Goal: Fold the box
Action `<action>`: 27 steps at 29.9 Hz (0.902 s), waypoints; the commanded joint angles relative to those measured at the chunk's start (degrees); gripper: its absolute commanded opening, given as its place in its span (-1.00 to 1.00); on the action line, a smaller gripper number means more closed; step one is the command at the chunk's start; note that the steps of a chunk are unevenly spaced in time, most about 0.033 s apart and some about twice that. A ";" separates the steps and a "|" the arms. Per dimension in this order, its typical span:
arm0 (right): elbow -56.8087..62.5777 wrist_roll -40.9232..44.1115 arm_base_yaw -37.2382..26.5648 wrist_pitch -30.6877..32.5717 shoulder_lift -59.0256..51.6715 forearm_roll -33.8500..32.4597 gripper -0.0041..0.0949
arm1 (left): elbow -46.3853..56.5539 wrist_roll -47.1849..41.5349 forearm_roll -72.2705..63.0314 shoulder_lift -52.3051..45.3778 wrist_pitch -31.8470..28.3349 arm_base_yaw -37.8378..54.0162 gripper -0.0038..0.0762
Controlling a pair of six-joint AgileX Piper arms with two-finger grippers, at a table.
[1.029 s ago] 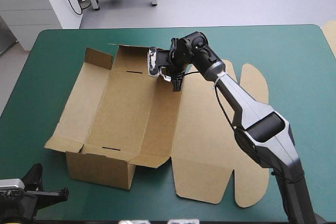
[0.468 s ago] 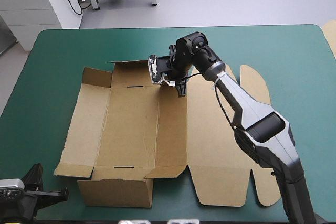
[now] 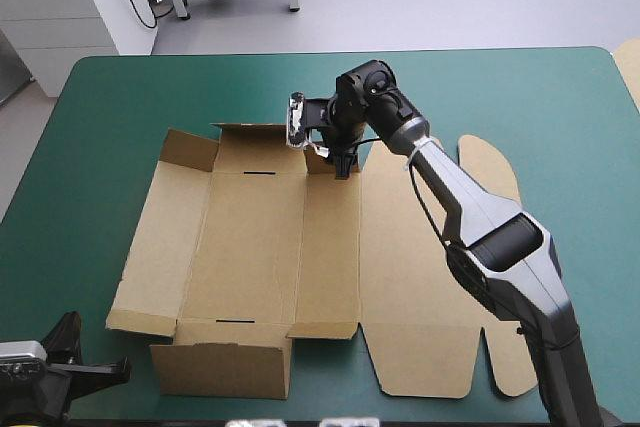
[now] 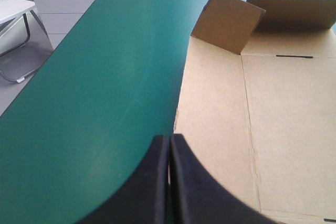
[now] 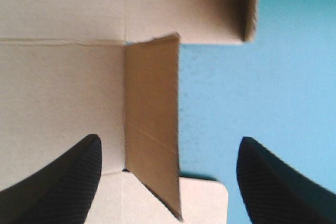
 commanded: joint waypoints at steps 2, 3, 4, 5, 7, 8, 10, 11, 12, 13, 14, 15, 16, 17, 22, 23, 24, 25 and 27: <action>-2.01 13.07 0.01 -1.18 -5.26 -7.08 0.41 | -1.16 -0.43 -0.12 -0.39 -4.29 0.11 -0.92; -2.01 16.05 0.01 -0.95 -5.52 -8.57 0.27 | -1.16 -0.43 -0.12 -0.39 -4.29 0.11 -0.92; -2.01 19.80 0.01 -0.80 -5.62 -9.74 0.10 | -1.16 -0.43 -0.12 -0.39 -4.29 0.11 -0.92; -2.01 23.14 0.01 -0.80 -5.62 -11.32 -0.05 | -1.16 -0.43 -0.12 -0.39 -4.29 0.11 -0.92; -2.01 30.76 0.01 0.32 -5.62 -13.75 -0.49 | -1.16 -0.43 -0.12 -0.39 -4.29 0.11 -0.92; -2.01 33.30 0.01 1.11 -5.62 -14.38 -0.68 | -1.16 -0.43 -0.12 -0.39 -4.29 0.11 -0.92; -2.01 39.82 0.01 1.67 -5.73 -14.91 -0.94 | -1.16 -0.43 -0.12 -0.39 -4.29 0.11 -0.92; -2.01 42.75 -0.10 1.67 -5.87 -14.91 -0.94 | -1.16 -0.43 -0.12 -0.39 -4.29 0.11 -0.92; -2.01 45.50 -0.10 1.67 -6.05 -14.91 -0.96 | -1.16 -0.43 -0.12 -0.39 -4.29 0.11 -0.92; -2.01 48.31 -0.10 1.67 -6.39 -14.91 -0.96 | -1.16 -0.43 -0.12 -0.39 -4.29 0.11 -0.92; -2.01 50.69 -0.10 1.67 -6.69 -14.91 -0.96 | -1.16 -0.43 -0.12 -0.39 -4.29 0.11 -0.92; -2.01 52.84 -0.10 1.67 -7.20 -14.91 -0.96 | -1.16 -0.43 -0.12 -0.39 -4.29 0.11 -0.92; -2.01 54.39 -0.10 1.67 -7.57 -14.91 -0.96 | -1.16 -0.43 0.00 -0.39 -4.29 0.11 -0.92; -2.01 55.76 -0.10 1.67 -8.15 -14.44 -0.96 | -1.27 -0.43 0.11 -0.26 -4.29 0.11 -0.92; -1.50 57.66 -0.10 1.67 -11.76 -10.57 -0.96 | -4.39 -0.43 1.48 6.39 -3.99 0.11 -0.92; -1.25 57.52 -0.10 1.80 -12.50 -10.11 -0.96 | -5.93 -0.43 2.67 9.36 -3.26 0.11 -0.92; -1.24 57.67 -0.10 1.80 -13.12 -9.22 -0.96 | -7.77 -0.43 3.32 12.03 -2.42 0.11 -0.92; -0.75 58.07 -0.10 1.80 -13.81 -8.23 -0.96 | -9.88 -0.43 5.10 16.30 -1.06 0.11 -0.92; 1.25 59.01 -0.10 1.80 -15.58 -7.42 -0.96 | -14.07 -0.43 6.63 22.88 0.48 0.11 -0.92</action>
